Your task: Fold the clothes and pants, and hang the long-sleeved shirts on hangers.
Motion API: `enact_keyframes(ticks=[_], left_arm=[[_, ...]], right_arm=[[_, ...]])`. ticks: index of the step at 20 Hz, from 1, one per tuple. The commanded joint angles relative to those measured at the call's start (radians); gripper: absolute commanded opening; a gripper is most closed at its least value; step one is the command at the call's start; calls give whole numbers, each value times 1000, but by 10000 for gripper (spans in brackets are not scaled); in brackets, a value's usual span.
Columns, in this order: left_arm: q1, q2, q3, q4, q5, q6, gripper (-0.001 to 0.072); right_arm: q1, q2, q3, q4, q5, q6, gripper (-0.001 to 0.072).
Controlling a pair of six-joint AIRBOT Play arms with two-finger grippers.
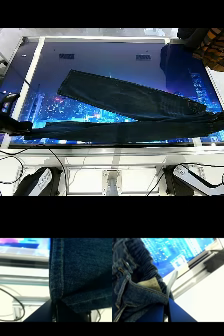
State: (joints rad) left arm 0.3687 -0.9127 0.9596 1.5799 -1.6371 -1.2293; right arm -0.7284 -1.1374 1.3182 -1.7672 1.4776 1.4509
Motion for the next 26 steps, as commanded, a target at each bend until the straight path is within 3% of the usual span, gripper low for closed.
enact_keyframes(ticks=[1,7,13,16,20,26], left_arm=[[-47,-87,79,-67,-27,18,18],[-201,-451,576,-63,43,-80,18],[-288,-805,967,-61,93,-214,19],[-288,-894,1059,-59,151,-294,19],[-288,-944,1073,-60,195,-304,19],[-309,-992,1073,-155,497,-338,19]], right_arm=[[-7,8,3,2,13,-4,18],[-7,7,4,16,-68,7,18],[-7,-36,4,64,-200,84,18],[-6,-111,3,97,-221,107,18],[-6,-220,3,97,-259,128,19],[-6,-314,3,200,-469,242,19]])
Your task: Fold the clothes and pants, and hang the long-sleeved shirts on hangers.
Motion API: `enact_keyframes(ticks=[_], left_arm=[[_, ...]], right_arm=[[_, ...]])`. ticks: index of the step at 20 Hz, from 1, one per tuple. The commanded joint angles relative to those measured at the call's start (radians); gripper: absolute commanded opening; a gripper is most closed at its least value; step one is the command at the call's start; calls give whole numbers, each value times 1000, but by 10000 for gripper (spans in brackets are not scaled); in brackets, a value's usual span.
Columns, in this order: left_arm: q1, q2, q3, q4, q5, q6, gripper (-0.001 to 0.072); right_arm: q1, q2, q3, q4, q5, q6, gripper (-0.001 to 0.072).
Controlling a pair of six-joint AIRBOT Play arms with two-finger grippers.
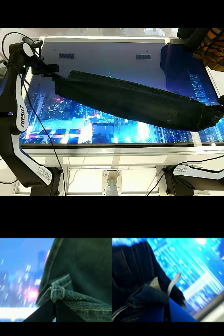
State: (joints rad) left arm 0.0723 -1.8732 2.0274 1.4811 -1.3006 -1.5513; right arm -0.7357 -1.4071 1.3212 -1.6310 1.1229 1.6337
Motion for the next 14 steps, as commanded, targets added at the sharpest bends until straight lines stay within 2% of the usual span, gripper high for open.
enact_keyframes(ticks=[1,8,9,10,11,13,14], left_arm=[[-16,-47,5,-70,206,-17,19],[-23,-195,5,-215,484,-35,30],[-23,-215,5,-219,513,-56,69],[-23,-231,5,-230,534,-69,184],[-23,-242,5,-245,543,-69,308],[-18,-247,5,-248,538,-69,371],[-14,-241,6,-248,529,-68,374]], right_arm=[[1,-60,0,101,-153,61,19],[8,-167,0,271,-362,61,20],[18,-180,0,272,-389,61,20],[29,-192,0,272,-413,61,21],[45,-204,0,272,-440,61,51],[76,-218,0,271,-489,60,278],[88,-217,1,269,-513,60,321]])
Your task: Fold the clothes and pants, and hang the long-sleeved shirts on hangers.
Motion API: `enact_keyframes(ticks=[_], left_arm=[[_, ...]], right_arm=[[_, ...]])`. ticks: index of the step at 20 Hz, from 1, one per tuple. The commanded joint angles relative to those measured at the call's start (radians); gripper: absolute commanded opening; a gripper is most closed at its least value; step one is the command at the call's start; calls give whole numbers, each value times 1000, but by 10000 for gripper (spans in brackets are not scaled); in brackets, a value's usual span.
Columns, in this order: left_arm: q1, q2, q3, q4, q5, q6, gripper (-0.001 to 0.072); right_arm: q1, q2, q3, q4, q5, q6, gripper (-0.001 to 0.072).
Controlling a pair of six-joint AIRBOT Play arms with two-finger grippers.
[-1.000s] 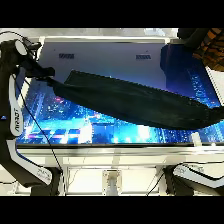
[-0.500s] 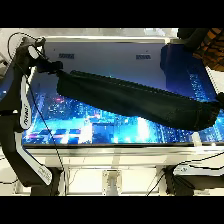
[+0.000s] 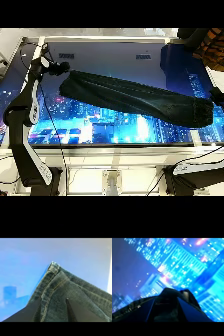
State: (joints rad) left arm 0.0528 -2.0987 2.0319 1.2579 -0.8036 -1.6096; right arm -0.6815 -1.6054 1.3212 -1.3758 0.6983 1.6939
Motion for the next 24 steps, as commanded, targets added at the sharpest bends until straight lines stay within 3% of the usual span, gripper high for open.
enact_keyframes(ticks=[1,4,9,18,19,22,24], left_arm=[[11,-8,2,-24,17,-10,440],[36,24,2,8,-104,-10,478],[80,24,-1,92,-480,-29,487],[50,-8,-15,103,-546,-29,491],[43,-12,-15,104,-548,-29,440],[22,-14,-15,103,-557,-13,22],[16,-14,-15,127,-615,-10,19]], right_arm=[[40,-17,3,14,-98,0,341],[39,-16,47,0,-44,-8,342],[39,-14,127,-70,106,-13,342],[40,-13,127,-69,210,-87,342],[40,-13,127,-69,220,-91,342],[40,-13,127,-69,252,-91,342],[40,-13,127,-69,281,-95,342]])
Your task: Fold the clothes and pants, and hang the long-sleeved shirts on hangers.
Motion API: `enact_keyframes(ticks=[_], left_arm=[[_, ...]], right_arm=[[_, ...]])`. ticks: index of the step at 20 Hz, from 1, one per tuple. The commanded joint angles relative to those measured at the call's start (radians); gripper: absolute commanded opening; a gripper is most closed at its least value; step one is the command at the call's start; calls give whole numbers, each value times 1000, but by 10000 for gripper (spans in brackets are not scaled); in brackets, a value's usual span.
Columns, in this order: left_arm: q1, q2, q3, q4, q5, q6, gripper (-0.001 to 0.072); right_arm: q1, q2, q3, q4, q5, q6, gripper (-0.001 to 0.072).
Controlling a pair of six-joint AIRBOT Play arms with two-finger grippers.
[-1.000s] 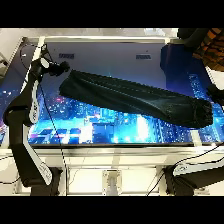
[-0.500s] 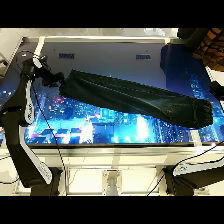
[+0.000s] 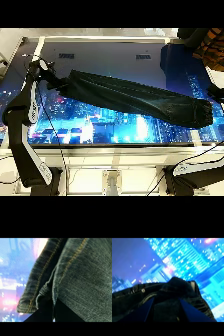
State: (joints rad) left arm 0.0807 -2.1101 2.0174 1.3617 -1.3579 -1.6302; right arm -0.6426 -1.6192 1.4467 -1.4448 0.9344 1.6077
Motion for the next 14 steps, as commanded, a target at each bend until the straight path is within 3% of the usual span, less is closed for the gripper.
enact_keyframes(ticks=[1,4,6,10,14], left_arm=[[-13,-2,0,60,-116,11,19],[-13,0,0,258,-376,50,18],[-15,25,-11,288,-454,94,17],[-27,201,-219,345,-378,89,16],[11,468,-686,395,-183,72,16]], right_arm=[[1,1,1,0,63,-23,342],[1,1,1,0,127,-71,341],[1,1,1,0,171,-85,340],[1,5,-1,0,266,-150,340],[1,8,-2,0,338,-190,340]])
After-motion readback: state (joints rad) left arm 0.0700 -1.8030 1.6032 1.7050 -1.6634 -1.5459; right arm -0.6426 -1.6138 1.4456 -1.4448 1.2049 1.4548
